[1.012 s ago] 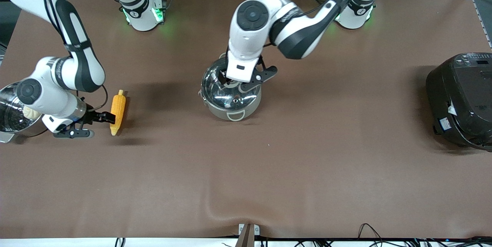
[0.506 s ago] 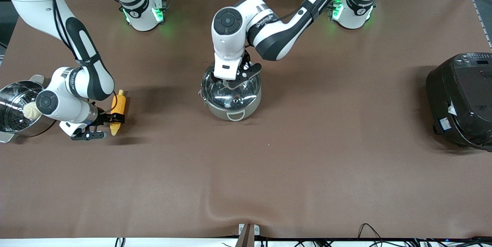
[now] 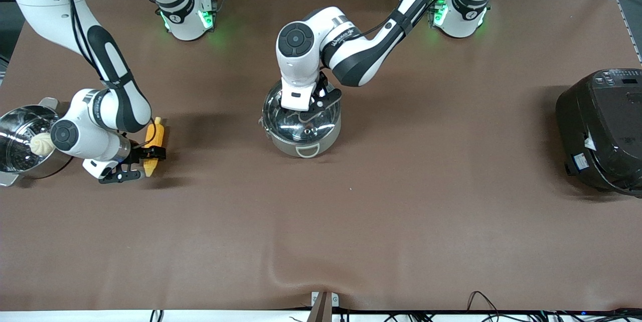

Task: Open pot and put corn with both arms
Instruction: 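Grasp the lid knob with the left gripper while the right gripper grasps the corn, then lift the lid off with the left gripper while the right gripper carries corn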

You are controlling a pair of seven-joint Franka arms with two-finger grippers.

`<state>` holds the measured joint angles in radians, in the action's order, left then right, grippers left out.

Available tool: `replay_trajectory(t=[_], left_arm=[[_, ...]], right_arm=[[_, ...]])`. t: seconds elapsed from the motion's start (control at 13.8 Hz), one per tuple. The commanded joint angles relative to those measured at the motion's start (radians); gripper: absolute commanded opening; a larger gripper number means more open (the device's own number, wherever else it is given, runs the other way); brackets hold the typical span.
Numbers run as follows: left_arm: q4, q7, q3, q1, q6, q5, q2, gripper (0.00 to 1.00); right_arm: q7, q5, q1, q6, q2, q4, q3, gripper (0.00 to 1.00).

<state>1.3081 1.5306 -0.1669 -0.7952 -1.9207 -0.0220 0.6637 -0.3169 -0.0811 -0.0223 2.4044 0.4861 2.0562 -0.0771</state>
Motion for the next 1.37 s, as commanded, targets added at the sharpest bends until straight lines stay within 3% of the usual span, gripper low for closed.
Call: replay_trajectory(t=[0.0,0.07,0.14,0.29,0.36,0.43,0.51,0.58,0.8,0.94,1.3], left_arm=[[-0.027,0.008,0.003,-0.018,0.003,0.024,0.019,0.72],[-0.026,0.007,0.003,-0.015,0.003,0.024,0.022,0.63],[-0.026,0.006,0.003,-0.015,0.003,0.022,0.023,0.60],[-0.024,0.006,0.003,-0.015,0.003,0.022,0.023,0.50],[-0.024,0.005,0.003,-0.013,0.003,0.024,0.025,0.42],[-0.024,0.005,0.003,-0.010,0.003,0.024,0.023,0.28],[-0.024,0.005,0.003,-0.010,0.005,0.025,0.019,0.05],[-0.024,0.005,0.003,-0.009,0.008,0.025,0.010,0.00],[-0.023,-0.003,0.003,0.031,0.028,0.025,-0.059,0.00],[-0.023,-0.024,0.003,0.063,0.113,0.027,-0.116,0.00],[0.008,-0.379,0.000,0.256,0.351,0.019,-0.320,0.00]], right_arm=[[-0.053,-0.019,-0.031,-0.004,0.011,0.016,0.014,1.00],[-0.057,-0.019,-0.033,-0.005,0.011,0.031,0.014,1.00],[-0.070,-0.019,-0.042,-0.005,0.011,0.038,0.014,1.00],[-0.068,-0.022,-0.061,-0.011,0.011,0.039,0.014,0.89],[-0.068,-0.034,-0.062,-0.019,0.011,0.041,0.014,0.78],[-0.062,-0.057,-0.061,-0.034,0.011,0.039,0.014,0.72],[-0.059,-0.080,-0.056,-0.053,0.011,0.039,0.014,0.67],[-0.057,-0.104,-0.054,-0.066,0.009,0.038,0.014,0.65],[-0.028,-0.117,-0.047,-0.082,0.005,0.036,0.014,0.46],[-0.025,-0.117,-0.042,-0.083,0.003,0.035,0.014,0.34],[0.055,-0.117,-0.019,-0.246,-0.038,-0.052,0.016,0.33]])
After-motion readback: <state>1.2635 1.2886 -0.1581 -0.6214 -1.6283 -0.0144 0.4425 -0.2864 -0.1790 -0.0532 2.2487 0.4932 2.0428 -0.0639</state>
